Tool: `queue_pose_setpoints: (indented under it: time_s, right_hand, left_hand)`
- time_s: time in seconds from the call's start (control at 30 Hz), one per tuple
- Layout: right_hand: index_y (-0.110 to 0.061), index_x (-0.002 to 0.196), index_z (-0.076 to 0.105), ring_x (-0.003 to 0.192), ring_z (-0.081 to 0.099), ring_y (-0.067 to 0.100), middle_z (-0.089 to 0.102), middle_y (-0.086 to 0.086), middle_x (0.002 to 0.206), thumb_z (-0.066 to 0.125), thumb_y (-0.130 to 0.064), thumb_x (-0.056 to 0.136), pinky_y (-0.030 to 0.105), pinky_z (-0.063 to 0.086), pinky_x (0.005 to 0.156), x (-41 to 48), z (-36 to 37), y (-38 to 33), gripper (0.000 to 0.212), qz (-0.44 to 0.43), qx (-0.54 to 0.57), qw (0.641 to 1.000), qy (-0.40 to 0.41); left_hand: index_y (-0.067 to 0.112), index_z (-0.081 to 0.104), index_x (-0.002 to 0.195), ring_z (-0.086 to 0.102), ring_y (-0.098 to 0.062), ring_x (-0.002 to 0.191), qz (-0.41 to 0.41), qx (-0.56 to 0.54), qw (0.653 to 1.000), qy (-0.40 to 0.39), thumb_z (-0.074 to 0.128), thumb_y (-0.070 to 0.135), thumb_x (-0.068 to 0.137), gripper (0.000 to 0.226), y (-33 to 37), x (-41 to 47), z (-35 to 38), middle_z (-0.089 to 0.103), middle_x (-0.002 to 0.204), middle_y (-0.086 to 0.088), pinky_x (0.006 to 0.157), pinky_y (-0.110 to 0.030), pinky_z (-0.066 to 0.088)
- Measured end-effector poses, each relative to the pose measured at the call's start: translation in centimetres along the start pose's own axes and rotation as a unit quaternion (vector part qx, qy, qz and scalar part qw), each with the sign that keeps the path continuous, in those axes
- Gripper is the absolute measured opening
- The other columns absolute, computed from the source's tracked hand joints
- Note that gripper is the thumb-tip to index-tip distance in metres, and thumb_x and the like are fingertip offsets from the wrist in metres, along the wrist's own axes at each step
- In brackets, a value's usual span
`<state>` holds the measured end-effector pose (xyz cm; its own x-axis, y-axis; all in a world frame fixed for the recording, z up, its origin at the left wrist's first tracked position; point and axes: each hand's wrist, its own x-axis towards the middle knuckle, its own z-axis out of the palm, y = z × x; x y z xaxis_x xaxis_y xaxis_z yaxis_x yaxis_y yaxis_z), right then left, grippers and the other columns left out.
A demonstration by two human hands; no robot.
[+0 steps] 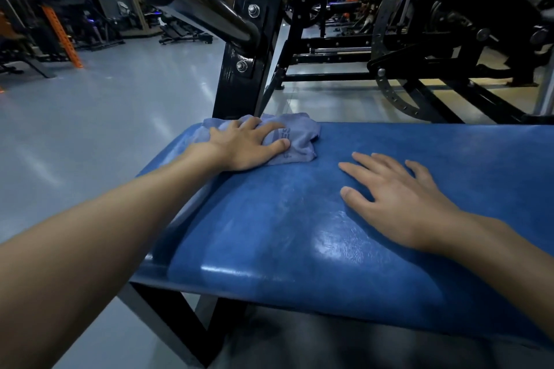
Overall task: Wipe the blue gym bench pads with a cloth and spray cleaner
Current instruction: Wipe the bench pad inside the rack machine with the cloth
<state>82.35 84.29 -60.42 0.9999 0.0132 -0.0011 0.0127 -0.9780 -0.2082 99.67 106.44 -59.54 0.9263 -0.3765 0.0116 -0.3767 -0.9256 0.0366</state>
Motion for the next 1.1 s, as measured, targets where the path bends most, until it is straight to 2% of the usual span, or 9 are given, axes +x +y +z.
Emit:
queue_pose_setpoints:
  time_s: [0.07,0.2,0.33,0.47,0.53,0.73,0.83,0.93,1.1]
  right_hand:
    - [-0.041,0.153,0.018,0.149,-0.002,0.006,0.007,-0.016,0.163,0.019,-0.057,0.097,0.045,-0.003,0.121,-0.1,-0.1,-0.1,0.058,0.001,0.002,1.0,0.004]
    - [-0.04,0.153,0.021,0.15,0.001,0.008,0.01,-0.015,0.163,0.022,-0.055,0.098,0.046,-0.001,0.121,-0.3,-0.2,-0.3,0.057,0.006,0.002,1.0,0.007]
    - [-0.039,0.153,0.022,0.15,0.004,0.011,0.011,-0.012,0.164,0.026,-0.054,0.099,0.049,0.0,0.121,-0.3,-0.6,-0.6,0.057,0.012,-0.012,1.0,-0.006]
    - [-0.038,0.152,0.026,0.15,0.006,0.011,0.018,-0.011,0.162,0.034,-0.05,0.098,0.047,-0.001,0.121,0.2,-1.0,-1.6,0.056,-0.01,0.008,1.0,0.027]
    - [-0.039,0.153,0.023,0.15,0.004,0.009,0.016,-0.013,0.163,0.033,-0.052,0.098,0.046,-0.001,0.121,0.6,-0.7,-2.2,0.057,-0.02,0.029,0.999,0.029]
    - [-0.038,0.153,0.019,0.15,-0.003,0.008,0.006,-0.013,0.164,0.022,-0.052,0.101,0.048,-0.003,0.121,1.4,0.6,-2.7,0.055,-0.016,0.004,1.0,0.0]
    - [-0.04,0.153,0.019,0.15,-0.004,0.007,0.006,-0.014,0.164,0.021,-0.053,0.1,0.047,-0.004,0.121,1.3,0.6,-2.6,0.055,-0.02,0.008,1.0,0.004]
    - [-0.041,0.153,0.016,0.15,-0.006,0.006,0.004,-0.015,0.164,0.019,-0.053,0.1,0.046,-0.005,0.121,1.4,0.6,-2.5,0.055,-0.021,0.008,1.0,-0.001]
    - [-0.042,0.153,0.017,0.149,-0.004,0.006,0.005,-0.015,0.164,0.019,-0.054,0.098,0.044,-0.003,0.121,1.3,0.6,-2.4,0.056,-0.022,0.011,1.0,0.007]
  left_hand:
    - [0.061,0.02,0.144,0.024,-0.028,0.149,0.012,0.008,1.0,0.002,0.017,0.084,0.085,0.064,-0.1,-2.5,0.1,0.025,0.161,0.011,0.112,-0.064,0.02]
    - [0.065,0.017,0.141,0.018,-0.022,0.15,0.032,0.0,0.999,-0.005,0.004,0.088,0.071,0.075,0.1,-9.4,0.0,0.023,0.162,0.012,0.113,-0.06,0.017]
    - [0.064,0.01,0.143,0.013,-0.016,0.149,0.05,0.019,0.999,0.008,0.0,0.087,0.071,0.076,0.1,-16.2,0.0,0.017,0.161,0.017,0.114,-0.054,0.022]
    - [0.066,0.005,0.142,0.009,-0.013,0.15,0.056,0.014,0.998,0.004,0.001,0.087,0.072,0.073,0.0,-18.6,0.0,0.013,0.161,0.02,0.114,-0.054,0.021]
    - [0.068,0.004,0.141,0.008,-0.013,0.15,0.05,0.007,0.999,-0.006,0.003,0.088,0.072,0.072,-0.1,-17.6,-0.1,0.012,0.162,0.019,0.114,-0.057,0.02]
    - [0.065,0.014,0.142,0.013,-0.019,0.152,0.031,-0.002,1.0,-0.005,0.006,0.09,0.069,0.077,-1.8,-9.3,0.0,0.02,0.163,0.012,0.113,-0.063,0.013]
    - [0.066,0.016,0.139,0.02,-0.023,0.15,0.011,-0.002,1.0,0.001,0.013,0.089,0.075,0.069,-2.8,-4.1,0.1,0.023,0.162,0.011,0.112,-0.064,0.019]
    - [0.064,0.018,0.139,0.022,-0.028,0.149,-0.008,-0.008,1.0,-0.016,0.011,0.094,0.068,0.077,-3.2,0.1,-0.3,0.023,0.162,0.01,0.111,-0.068,0.021]
    - [0.063,0.017,0.138,0.028,-0.03,0.145,-0.023,-0.003,1.0,-0.006,0.011,0.091,0.071,0.073,-3.1,0.6,-0.2,0.029,0.158,0.009,0.11,-0.065,0.026]
